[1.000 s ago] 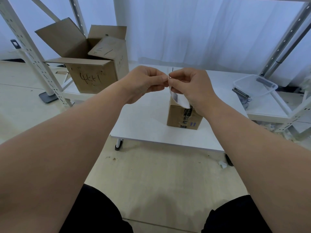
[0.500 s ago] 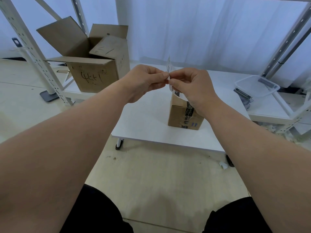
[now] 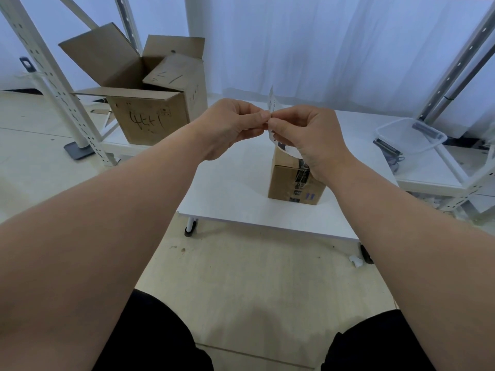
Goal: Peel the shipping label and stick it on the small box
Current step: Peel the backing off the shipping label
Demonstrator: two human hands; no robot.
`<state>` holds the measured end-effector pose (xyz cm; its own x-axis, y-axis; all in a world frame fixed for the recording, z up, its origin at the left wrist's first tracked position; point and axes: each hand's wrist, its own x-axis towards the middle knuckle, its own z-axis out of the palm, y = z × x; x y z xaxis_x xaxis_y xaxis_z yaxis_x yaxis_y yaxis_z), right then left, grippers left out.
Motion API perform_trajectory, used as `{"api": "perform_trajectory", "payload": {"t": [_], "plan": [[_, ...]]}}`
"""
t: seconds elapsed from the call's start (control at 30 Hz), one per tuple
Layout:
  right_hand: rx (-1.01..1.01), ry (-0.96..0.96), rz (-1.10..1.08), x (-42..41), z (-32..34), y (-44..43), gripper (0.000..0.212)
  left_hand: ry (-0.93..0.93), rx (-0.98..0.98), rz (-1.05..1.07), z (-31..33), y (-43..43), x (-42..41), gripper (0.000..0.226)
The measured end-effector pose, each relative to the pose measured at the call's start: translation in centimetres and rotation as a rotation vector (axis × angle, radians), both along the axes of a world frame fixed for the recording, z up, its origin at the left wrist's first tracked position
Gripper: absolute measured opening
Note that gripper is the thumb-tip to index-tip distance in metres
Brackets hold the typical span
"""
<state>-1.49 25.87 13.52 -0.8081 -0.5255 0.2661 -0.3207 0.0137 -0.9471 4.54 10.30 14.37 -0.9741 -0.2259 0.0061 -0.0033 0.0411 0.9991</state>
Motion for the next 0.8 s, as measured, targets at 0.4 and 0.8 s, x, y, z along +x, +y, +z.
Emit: {"api": "perform_trajectory", "payload": {"t": [0.4, 0.8], "plan": [[0.003, -0.046, 0.007, -0.2, -0.2, -0.1, 0.004, -0.007, -0.075, 0.051, 0.4, 0.5, 0.3, 0.004], [0.168, 0.193, -0.085, 0.0, -0.3, -0.4, 0.015, -0.1, -0.367, 0.118, 0.4, 0.4, 0.1, 0.015]]}}
